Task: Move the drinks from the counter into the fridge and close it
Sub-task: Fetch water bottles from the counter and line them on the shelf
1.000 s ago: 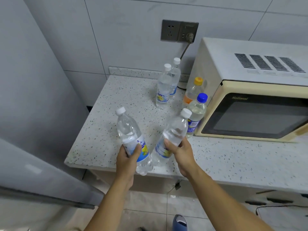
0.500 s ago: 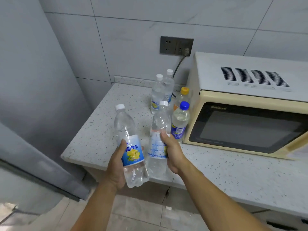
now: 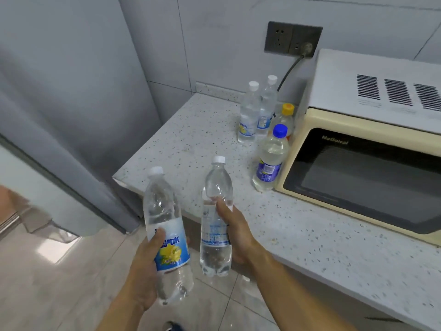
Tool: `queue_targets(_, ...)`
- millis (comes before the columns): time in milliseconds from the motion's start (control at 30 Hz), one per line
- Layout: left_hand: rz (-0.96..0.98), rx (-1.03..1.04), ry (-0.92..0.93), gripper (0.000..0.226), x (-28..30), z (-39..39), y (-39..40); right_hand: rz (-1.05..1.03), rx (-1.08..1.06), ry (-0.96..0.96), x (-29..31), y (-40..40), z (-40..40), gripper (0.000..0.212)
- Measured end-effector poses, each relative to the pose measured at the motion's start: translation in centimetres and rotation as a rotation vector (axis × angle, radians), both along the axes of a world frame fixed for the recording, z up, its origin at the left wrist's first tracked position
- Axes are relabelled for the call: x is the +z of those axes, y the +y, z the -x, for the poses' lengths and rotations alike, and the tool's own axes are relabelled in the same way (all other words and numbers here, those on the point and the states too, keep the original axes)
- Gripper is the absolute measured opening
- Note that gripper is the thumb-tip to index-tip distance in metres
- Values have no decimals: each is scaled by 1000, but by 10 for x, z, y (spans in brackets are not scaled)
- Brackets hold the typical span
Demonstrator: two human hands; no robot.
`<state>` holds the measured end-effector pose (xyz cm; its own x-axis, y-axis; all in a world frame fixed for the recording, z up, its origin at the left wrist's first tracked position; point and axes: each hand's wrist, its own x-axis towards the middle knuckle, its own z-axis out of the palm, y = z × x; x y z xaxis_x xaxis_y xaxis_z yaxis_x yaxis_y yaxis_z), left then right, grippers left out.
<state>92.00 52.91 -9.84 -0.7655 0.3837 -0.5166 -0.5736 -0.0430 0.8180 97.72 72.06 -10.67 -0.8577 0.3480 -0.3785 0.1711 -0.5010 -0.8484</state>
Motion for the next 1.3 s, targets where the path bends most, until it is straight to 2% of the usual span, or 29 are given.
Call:
queue_targets(133,52,122,-17,65,-2,-9,-59,23,147,9,-9,-50,8,47)
queue_targets(467,126,509,22,52,5,-24,-245,1,477,-6,-12,-244,46,50)
queue_targets(567,124,596,32,57,5,-27,-308,19,557,-22,-10,-307,58,51)
queue_targets(667,125,668,56,60,6,-27,-370,13,638,-13,-7,-369,72,41)
queue_targets(767,127,737,52,66,5,-24,-422,-5,689,-31,-1,-424,87,54)
queue_targets(833,130,773,39,72,3,-21,-449,-18,723,-39,-1,-453,97,56)
queue_targets(933,122,814,25,69,-1,-12,-480,-40,760,-62,-3,-488,115,58)
queue_targets(1167,123,836,-11,89,-15,54,-526,-105,831,-97,-21,-545,186,71)
queue_targets(1300,154,812,14,78,-19,115,-550,-82,839,-107,-28,-572,248,78)
